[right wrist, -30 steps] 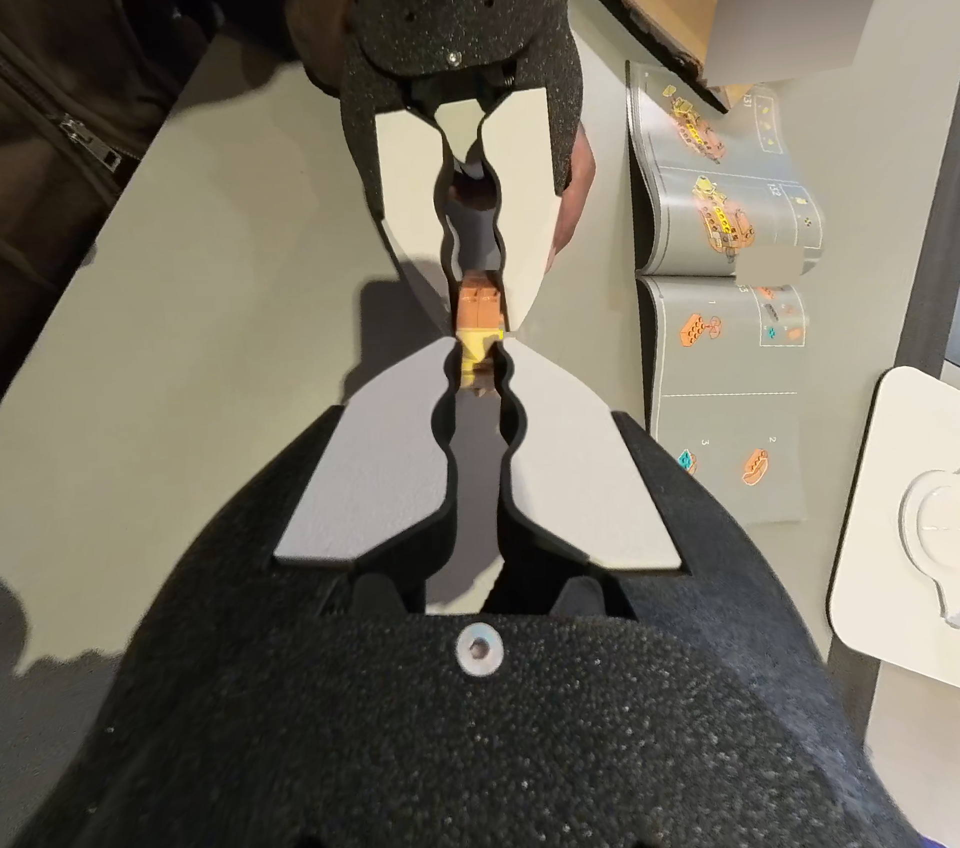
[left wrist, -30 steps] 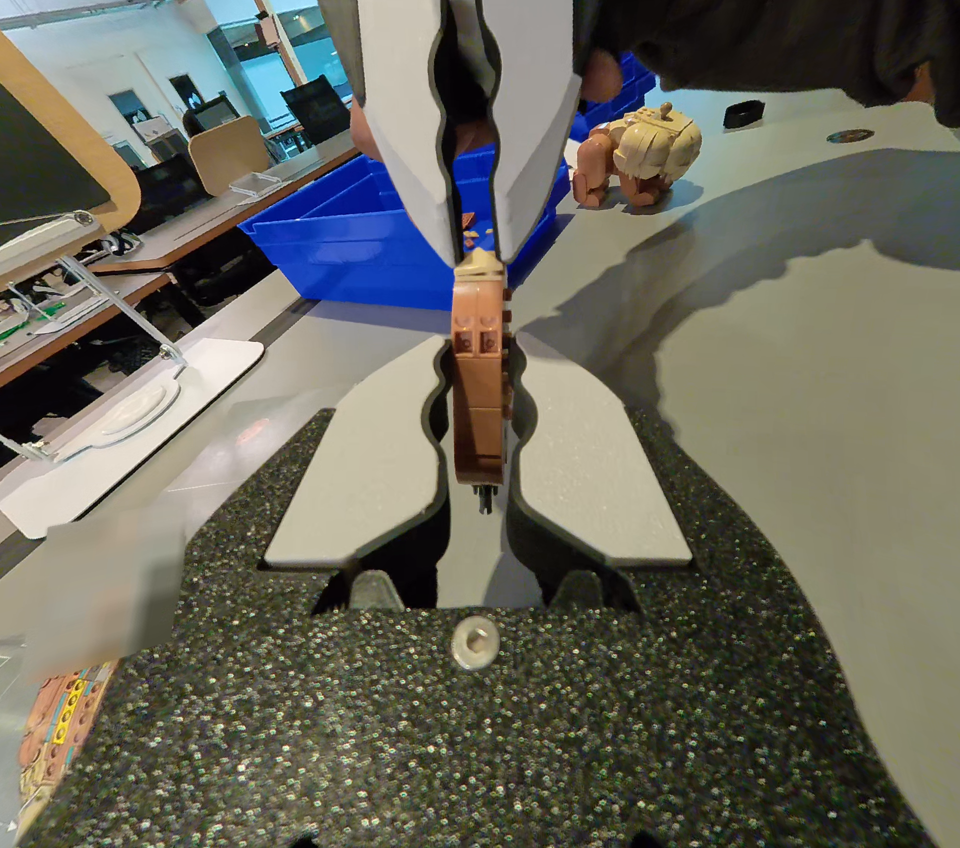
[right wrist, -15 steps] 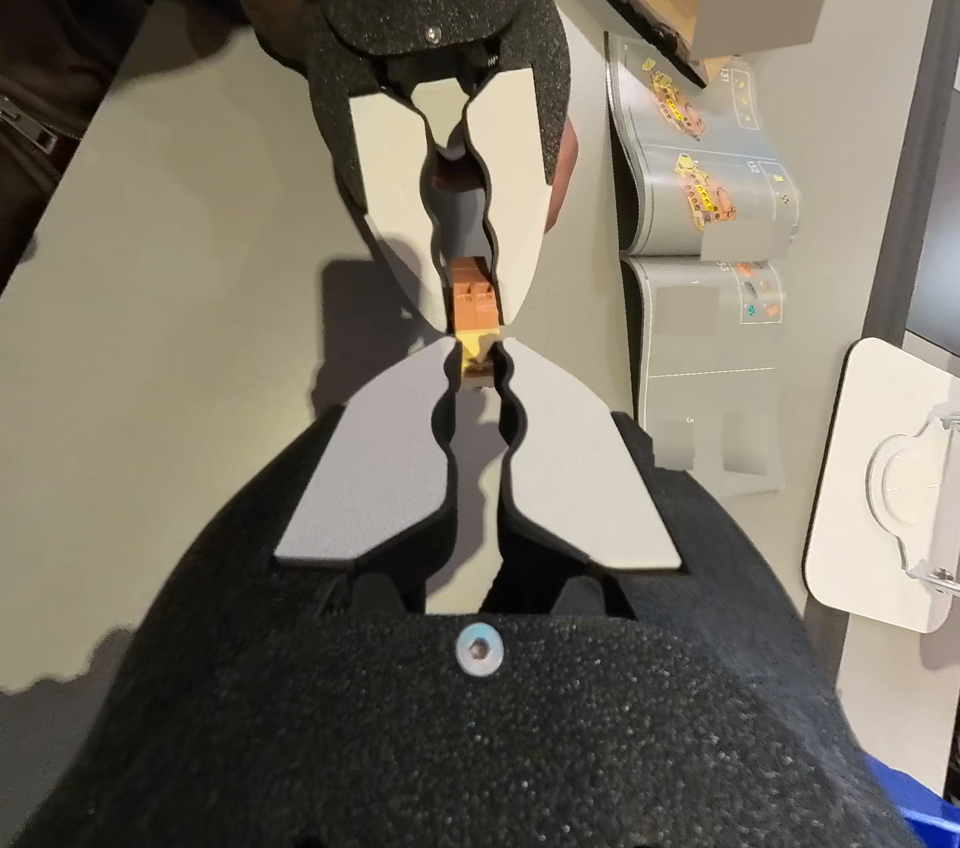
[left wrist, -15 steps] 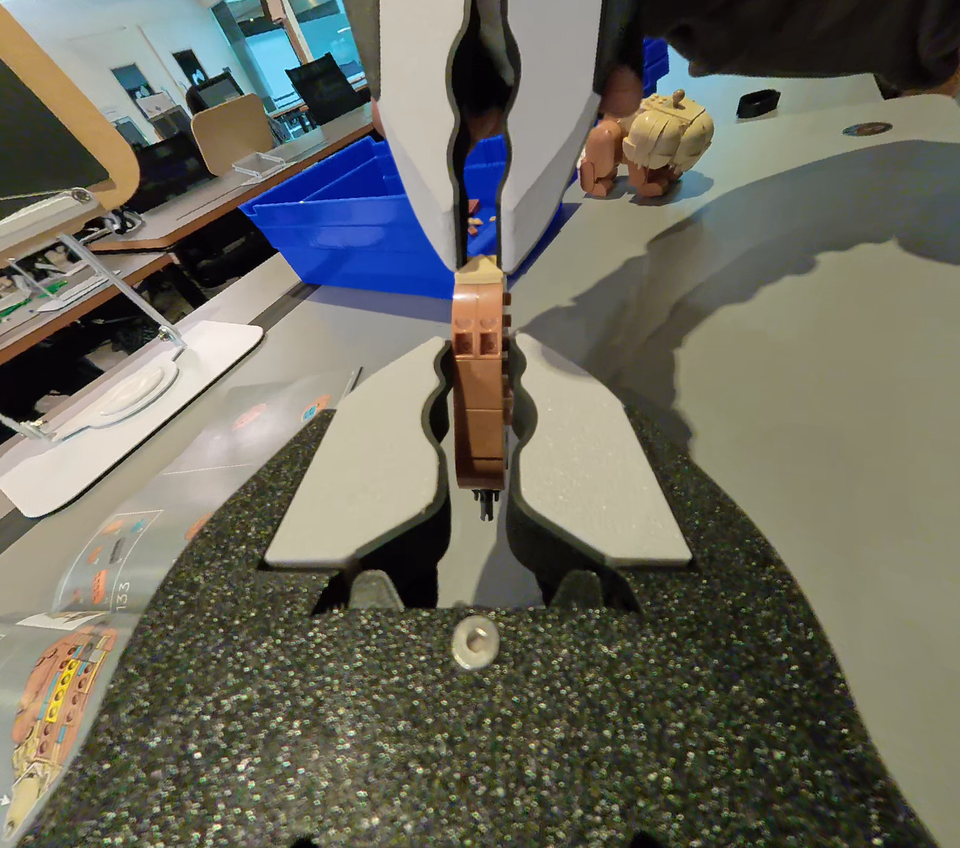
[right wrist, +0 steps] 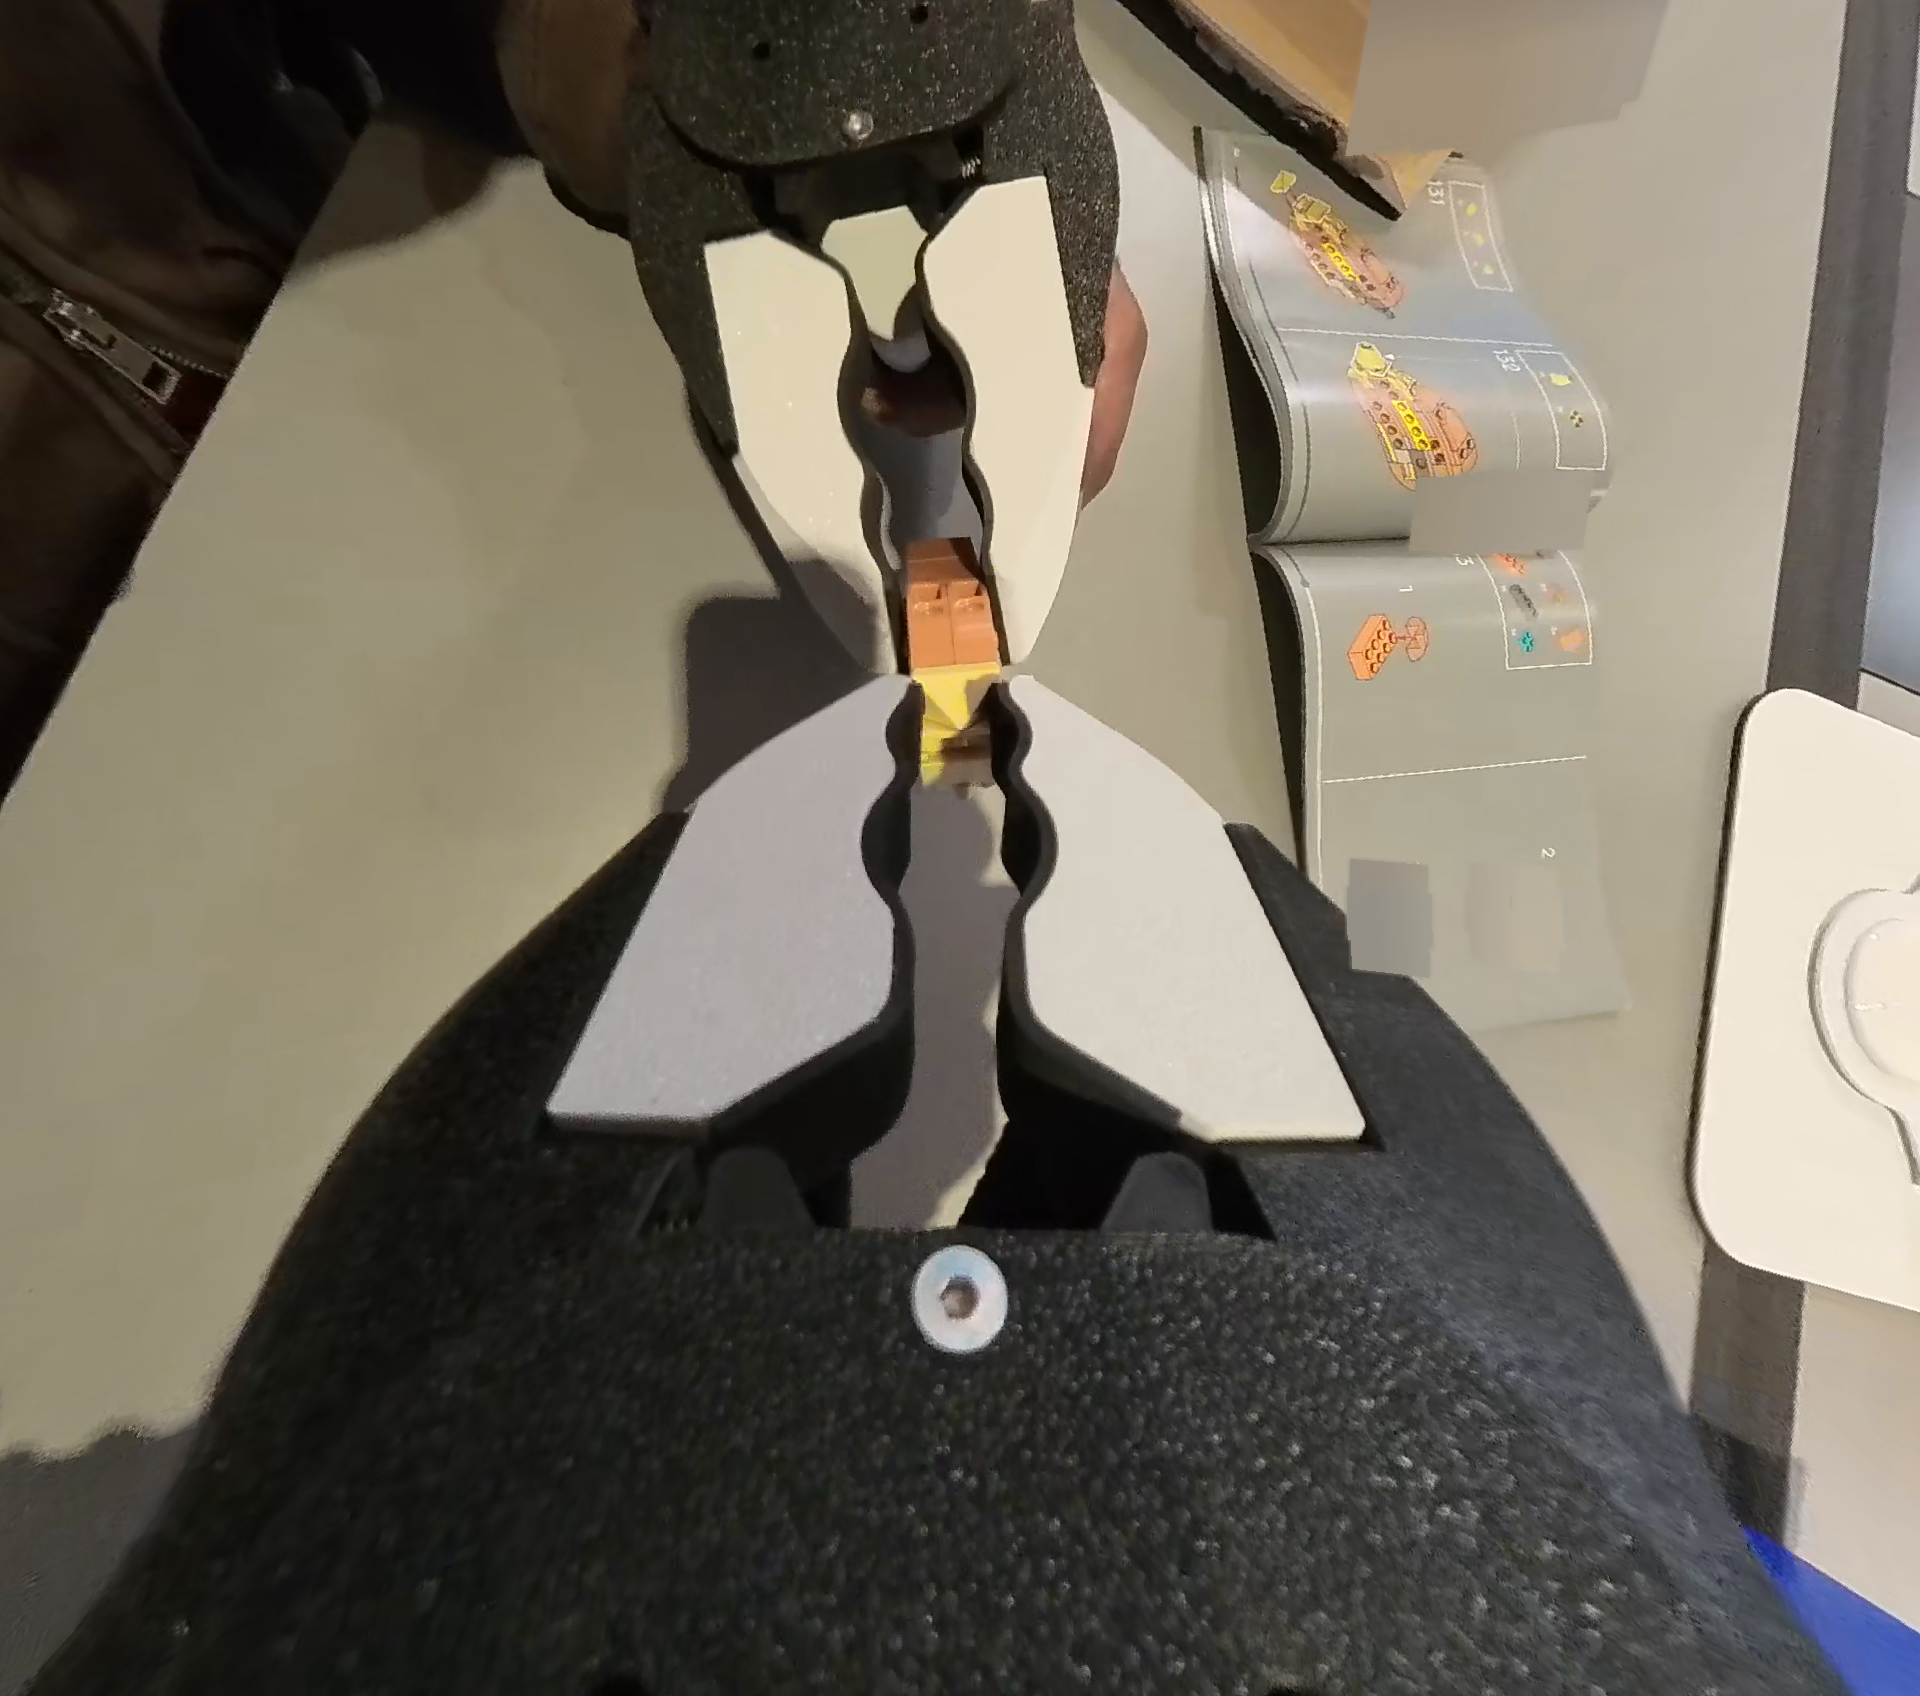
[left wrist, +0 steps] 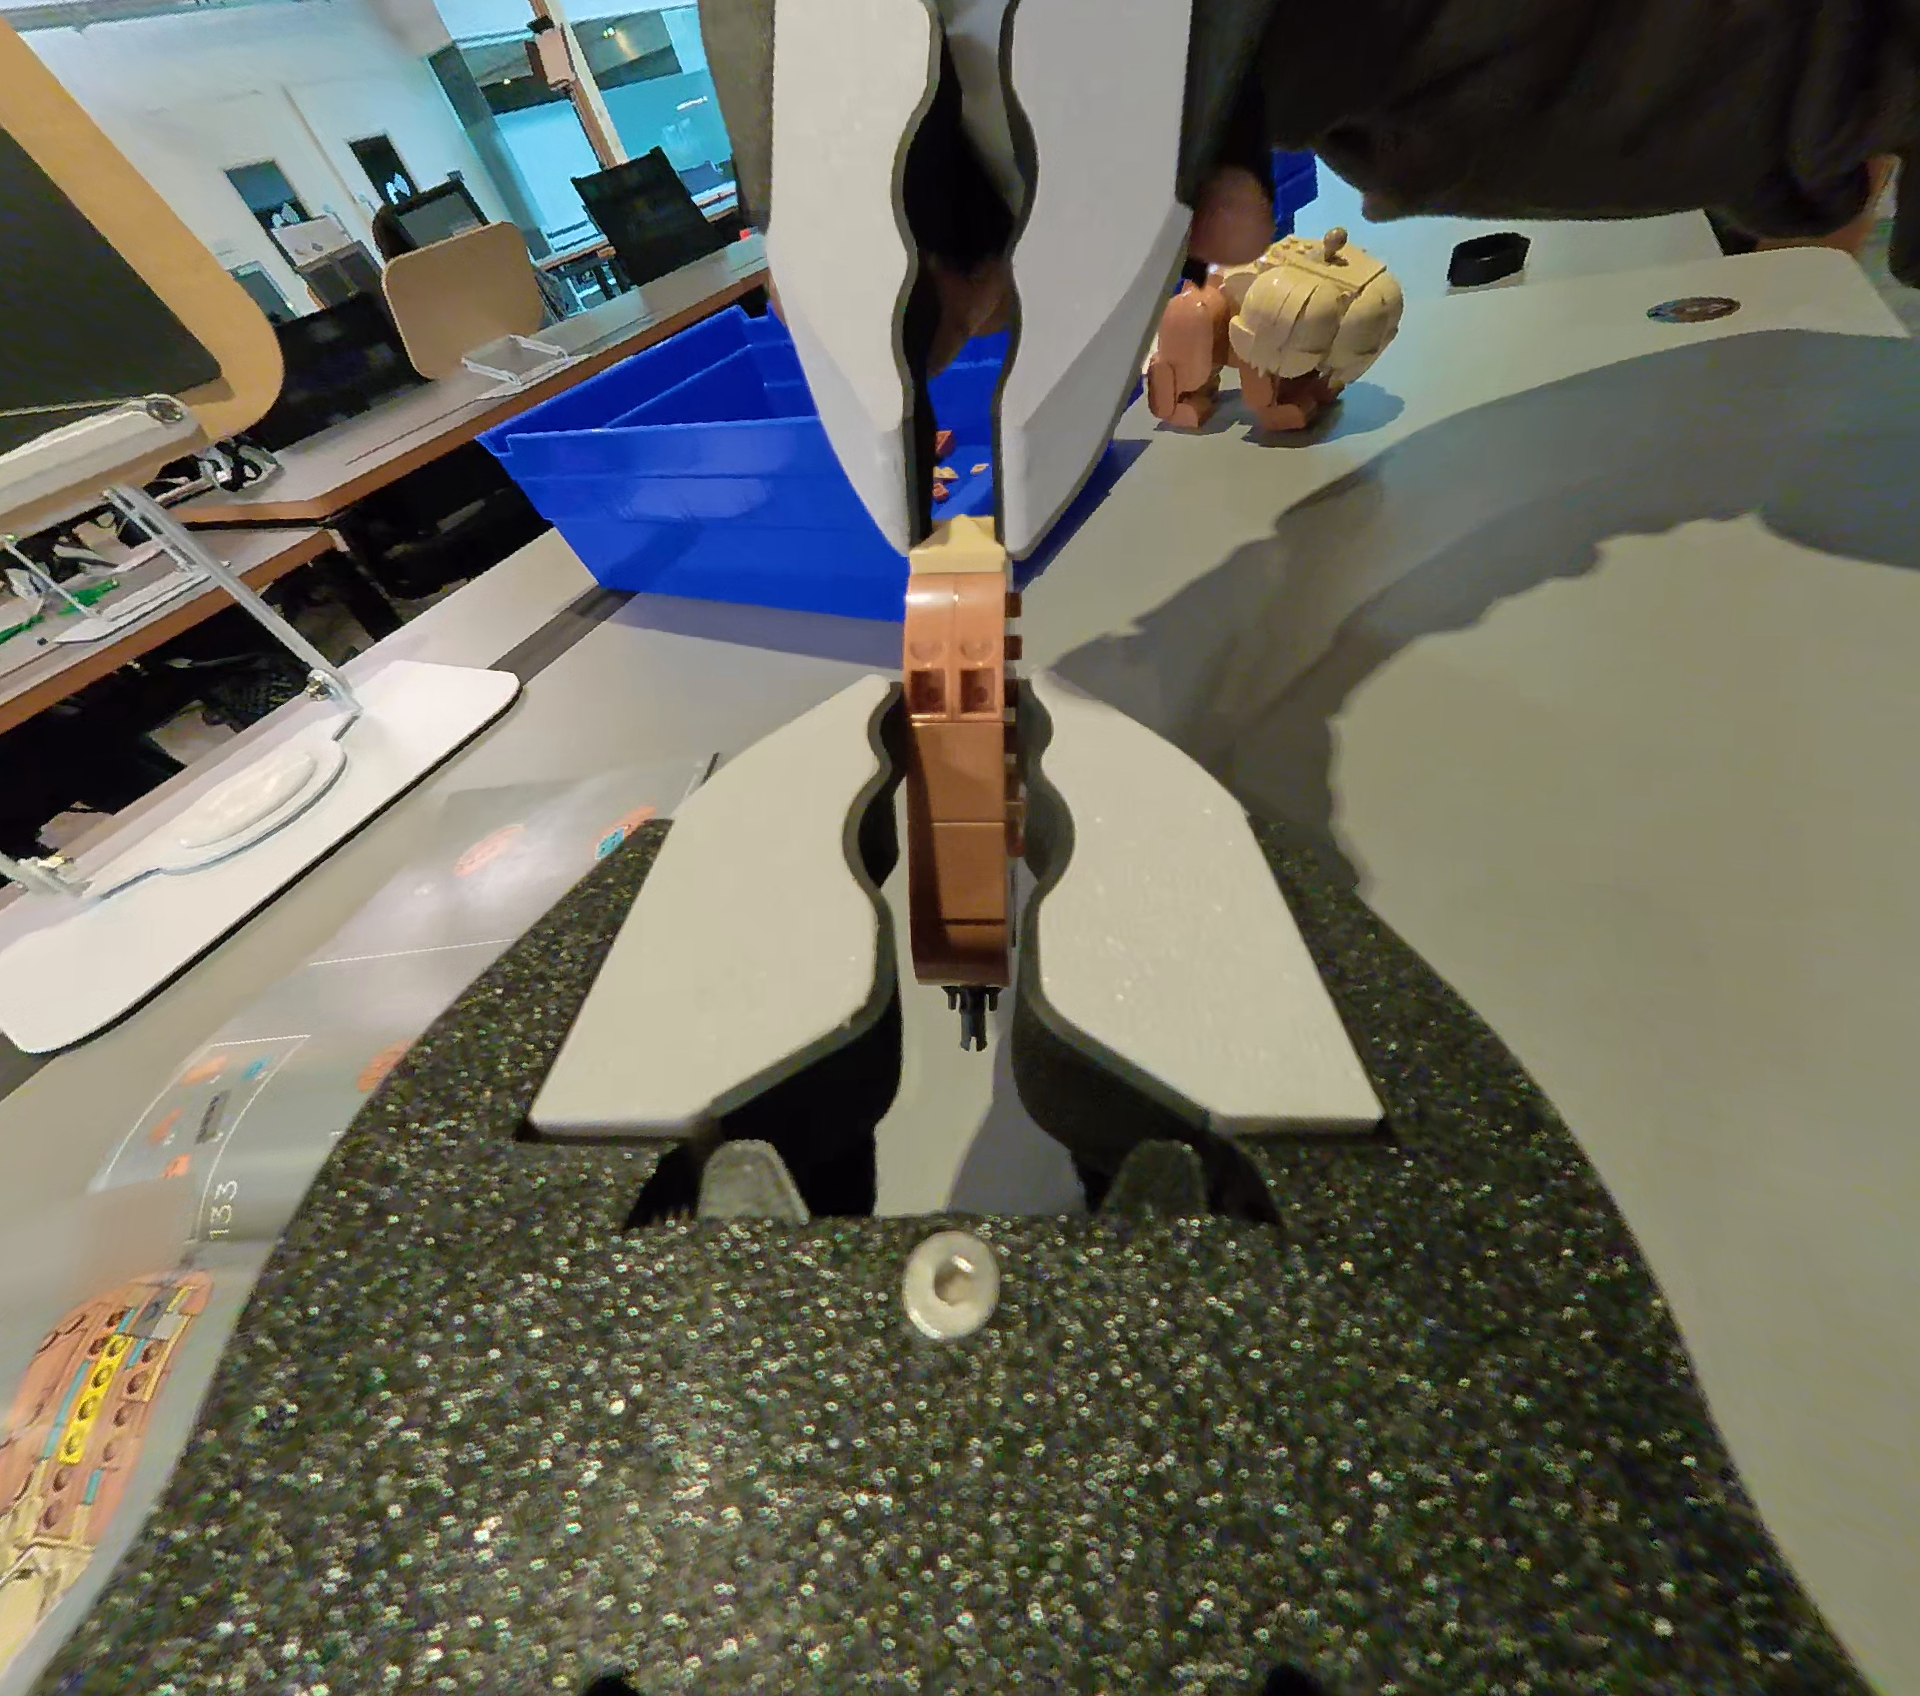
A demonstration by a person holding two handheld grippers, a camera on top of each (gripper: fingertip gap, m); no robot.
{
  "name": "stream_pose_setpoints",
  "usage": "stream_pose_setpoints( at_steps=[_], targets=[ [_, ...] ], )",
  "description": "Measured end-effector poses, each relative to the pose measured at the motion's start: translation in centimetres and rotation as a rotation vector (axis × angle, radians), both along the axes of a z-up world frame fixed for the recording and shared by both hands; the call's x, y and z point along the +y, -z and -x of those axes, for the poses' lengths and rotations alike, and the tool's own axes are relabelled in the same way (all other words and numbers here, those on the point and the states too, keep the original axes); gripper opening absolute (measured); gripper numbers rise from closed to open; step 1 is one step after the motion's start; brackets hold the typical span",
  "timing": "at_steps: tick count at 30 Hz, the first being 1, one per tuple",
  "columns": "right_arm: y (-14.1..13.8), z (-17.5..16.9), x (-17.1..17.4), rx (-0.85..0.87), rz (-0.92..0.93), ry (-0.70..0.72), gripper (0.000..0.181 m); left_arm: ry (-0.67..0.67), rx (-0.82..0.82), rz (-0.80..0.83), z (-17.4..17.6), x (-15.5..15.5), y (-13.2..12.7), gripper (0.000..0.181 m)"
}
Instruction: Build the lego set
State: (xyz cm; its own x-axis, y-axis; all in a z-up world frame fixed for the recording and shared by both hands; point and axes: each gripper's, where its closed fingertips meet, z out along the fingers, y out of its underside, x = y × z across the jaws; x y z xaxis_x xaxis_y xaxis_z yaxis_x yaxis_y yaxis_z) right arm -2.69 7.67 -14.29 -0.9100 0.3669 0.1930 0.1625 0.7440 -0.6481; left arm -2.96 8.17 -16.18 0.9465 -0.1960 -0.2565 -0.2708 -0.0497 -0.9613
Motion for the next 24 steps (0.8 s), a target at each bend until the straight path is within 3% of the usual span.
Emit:
stream_pose_setpoints(
  at_steps=[7, 10, 14, 18, 24],
  targets=[
    [-0.2, 0.1, 0.0, 0.016, 0.070, 0.027, 0.012, 0.009, -0.024, -0.006, 0.0, 0.0, 0.0, 0.019],
    [-1.7, 0.8, 0.3, 0.137, 0.107, 0.055, 0.013, 0.020, -0.087, -0.038, 0.3, 0.0, -0.9, 0.020],
    [-4.0, 1.2, 0.8, 0.214, 0.299, 0.140, 0.019, 0.019, -0.117, -0.062, 0.6, -0.2, -1.3, 0.020],
    [-3.9, 0.8, 0.8, 0.209, 0.374, 0.158, 0.019, 0.035, -0.155, -0.071, 0.6, -0.2, -1.5, 0.020],
    [-3.6, 0.6, 0.8, 0.177, 0.552, 0.260, 0.029, 0.119, -0.360, -0.183, 0.8, -1.1, -3.6, 0.020]
  ],
)
